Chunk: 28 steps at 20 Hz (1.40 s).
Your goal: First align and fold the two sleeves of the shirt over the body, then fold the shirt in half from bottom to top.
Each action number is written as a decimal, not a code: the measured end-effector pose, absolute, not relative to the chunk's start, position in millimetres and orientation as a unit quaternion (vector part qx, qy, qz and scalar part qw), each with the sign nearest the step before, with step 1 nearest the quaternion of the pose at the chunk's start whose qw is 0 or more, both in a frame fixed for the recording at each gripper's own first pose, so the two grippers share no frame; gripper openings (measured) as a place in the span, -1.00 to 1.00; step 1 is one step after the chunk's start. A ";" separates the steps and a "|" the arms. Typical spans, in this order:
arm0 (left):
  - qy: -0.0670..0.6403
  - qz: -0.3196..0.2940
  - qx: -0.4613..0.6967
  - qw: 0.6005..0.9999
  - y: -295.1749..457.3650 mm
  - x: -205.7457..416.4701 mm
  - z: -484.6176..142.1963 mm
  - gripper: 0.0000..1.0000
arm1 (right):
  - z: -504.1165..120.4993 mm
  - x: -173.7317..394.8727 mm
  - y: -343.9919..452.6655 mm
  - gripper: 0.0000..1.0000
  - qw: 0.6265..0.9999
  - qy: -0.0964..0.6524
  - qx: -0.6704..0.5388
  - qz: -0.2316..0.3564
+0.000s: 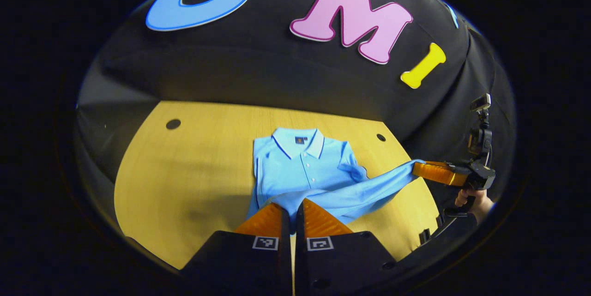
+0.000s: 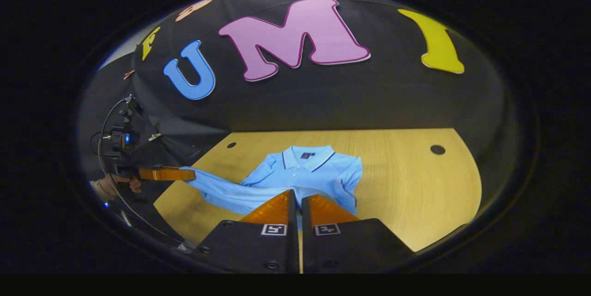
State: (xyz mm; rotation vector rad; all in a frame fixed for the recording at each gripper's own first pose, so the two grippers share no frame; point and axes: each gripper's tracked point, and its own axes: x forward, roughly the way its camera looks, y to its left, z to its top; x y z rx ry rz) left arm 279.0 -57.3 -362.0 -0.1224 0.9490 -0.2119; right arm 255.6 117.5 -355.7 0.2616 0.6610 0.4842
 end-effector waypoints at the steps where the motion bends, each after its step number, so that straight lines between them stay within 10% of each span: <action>1: 0.447 -0.097 -0.055 0.888 -54.5 299.0 -362.2 -0.84 | -352.5 277.0 115.9 -0.85 0.916 0.306 0.115 0.231; 11: 0.466 -0.010 -0.050 0.883 -36.9 445.5 -472.1 -0.80 | -468.3 414.9 135.0 -0.93 0.915 0.353 0.055 0.186; 16: 0.493 0.048 -0.002 0.869 -0.3 449.0 -528.0 -0.09 | -534.0 430.6 143.0 -0.81 0.902 0.396 0.038 0.166; 17: 0.485 0.046 -0.008 0.873 -3.5 453.9 -527.5 -0.44 | -539.3 431.7 142.9 -0.92 0.901 0.398 0.035 0.168; 18: 0.480 0.047 -0.010 0.876 -6.2 456.6 -525.8 -0.13 | -540.4 430.8 143.4 -0.82 0.899 0.402 0.034 0.173; 22: 0.454 0.041 -0.009 0.890 -9.7 450.0 -488.4 0.54 | -516.2 423.2 135.1 0.99 0.903 0.385 0.046 0.185; 28: 0.357 0.013 0.038 0.933 -27.4 403.6 -377.1 0.82 | -383.0 404.4 94.1 0.93 0.955 0.245 0.007 0.167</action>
